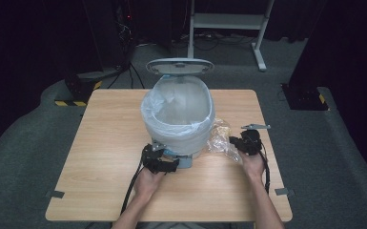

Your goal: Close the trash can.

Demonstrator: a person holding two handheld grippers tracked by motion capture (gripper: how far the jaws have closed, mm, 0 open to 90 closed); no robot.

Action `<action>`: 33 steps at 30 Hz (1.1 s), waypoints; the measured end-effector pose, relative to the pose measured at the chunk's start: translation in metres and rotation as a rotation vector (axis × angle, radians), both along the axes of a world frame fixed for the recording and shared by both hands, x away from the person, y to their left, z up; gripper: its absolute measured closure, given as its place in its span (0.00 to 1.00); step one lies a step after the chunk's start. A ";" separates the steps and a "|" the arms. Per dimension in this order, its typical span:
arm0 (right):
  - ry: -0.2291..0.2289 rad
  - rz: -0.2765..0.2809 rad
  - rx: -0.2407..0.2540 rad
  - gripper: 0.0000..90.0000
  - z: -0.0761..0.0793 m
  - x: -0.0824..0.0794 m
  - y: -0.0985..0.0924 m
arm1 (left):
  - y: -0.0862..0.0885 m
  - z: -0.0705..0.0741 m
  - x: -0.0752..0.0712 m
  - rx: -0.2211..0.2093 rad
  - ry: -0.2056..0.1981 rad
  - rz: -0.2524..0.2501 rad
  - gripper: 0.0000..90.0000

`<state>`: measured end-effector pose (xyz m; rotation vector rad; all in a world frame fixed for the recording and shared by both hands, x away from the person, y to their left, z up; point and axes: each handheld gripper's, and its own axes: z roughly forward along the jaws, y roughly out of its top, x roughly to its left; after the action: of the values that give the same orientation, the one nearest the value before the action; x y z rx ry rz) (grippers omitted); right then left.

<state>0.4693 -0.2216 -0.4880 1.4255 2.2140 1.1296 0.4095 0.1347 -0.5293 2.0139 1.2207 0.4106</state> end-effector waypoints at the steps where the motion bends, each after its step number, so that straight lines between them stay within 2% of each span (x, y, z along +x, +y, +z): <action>1: -0.006 0.000 0.002 0.99 0.004 -0.003 -0.001 | 0.000 0.000 0.000 0.000 0.000 0.000 0.00; 18: -0.072 0.000 0.011 1.00 0.029 -0.025 -0.016 | 0.000 0.000 0.000 -0.001 0.000 0.000 0.00; 20: -0.085 -0.007 0.012 1.00 0.031 -0.028 -0.018 | 0.000 0.000 0.000 -0.001 -0.002 0.001 0.00; 21: -0.106 -0.012 0.014 1.00 0.034 -0.032 -0.020 | 0.000 0.000 0.000 -0.001 -0.002 0.001 0.00; 25: -0.112 -0.013 0.012 1.00 0.037 -0.035 -0.023 | 0.000 0.000 0.000 -0.001 -0.001 0.001 0.00; 29: -0.114 -0.015 0.038 1.00 0.040 -0.040 -0.029 | 0.000 0.000 0.000 0.001 0.000 0.000 0.00; 33: -0.152 0.002 0.054 1.00 0.048 -0.051 -0.033 | 0.000 0.000 0.000 0.000 0.000 0.000 0.00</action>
<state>0.4183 -0.2547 -0.4401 1.3112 2.0960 1.2626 0.4095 0.1347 -0.5293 2.0143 1.2203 0.4109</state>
